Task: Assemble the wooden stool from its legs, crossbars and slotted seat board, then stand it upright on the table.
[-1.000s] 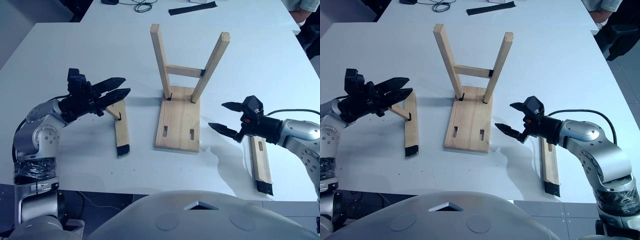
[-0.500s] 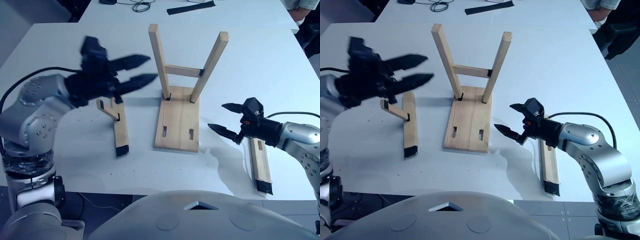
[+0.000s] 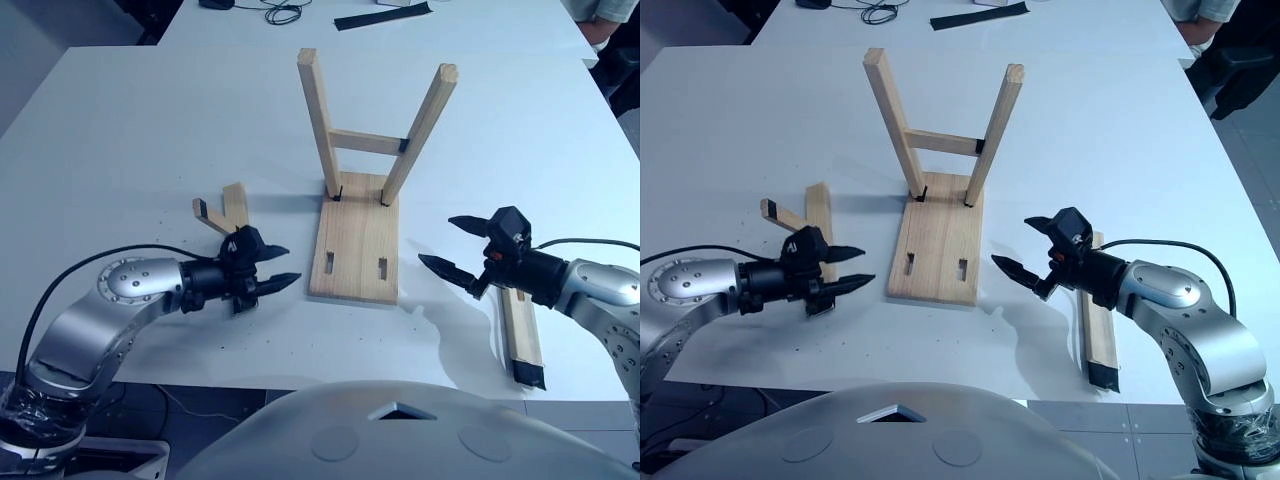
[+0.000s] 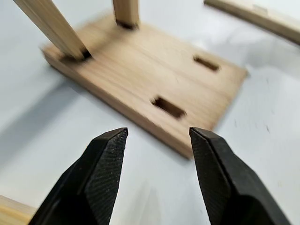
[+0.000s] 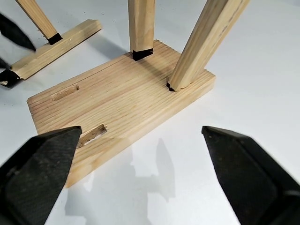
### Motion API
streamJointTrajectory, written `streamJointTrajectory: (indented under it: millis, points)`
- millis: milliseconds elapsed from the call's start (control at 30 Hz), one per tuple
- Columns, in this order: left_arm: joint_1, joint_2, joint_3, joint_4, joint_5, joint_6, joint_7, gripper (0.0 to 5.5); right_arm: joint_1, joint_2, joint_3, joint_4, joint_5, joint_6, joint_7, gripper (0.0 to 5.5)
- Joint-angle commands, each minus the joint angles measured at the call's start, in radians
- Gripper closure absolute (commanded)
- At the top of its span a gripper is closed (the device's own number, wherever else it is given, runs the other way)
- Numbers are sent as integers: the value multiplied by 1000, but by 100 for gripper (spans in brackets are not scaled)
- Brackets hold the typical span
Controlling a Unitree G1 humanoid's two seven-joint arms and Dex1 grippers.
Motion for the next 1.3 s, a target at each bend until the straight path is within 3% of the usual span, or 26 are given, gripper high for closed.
streamJointTrajectory:
  millis: [33, 400, 667, 967, 1300]
  points:
    - [64, 47, -20, 38, 74, -58, -38, 305, 10, 5, -2, -14, -1, -2, -11, 76]
    - [152, 187, 95, 106, 114, -143, -208, 305, 80, 25, -33, -55, 4, 0, -45, 76]
    - [201, 255, 106, 181, 192, -247, -305, 305, 88, 41, -29, -61, -2, -4, -69, 76]
    - [63, 264, 104, 308, 239, -284, -335, 305, 73, 50, -22, -52, -10, -9, -78, 76]
    - [-102, 214, 167, 243, 60, -57, -310, 305, 80, 48, -22, -45, -22, -19, -73, 76]
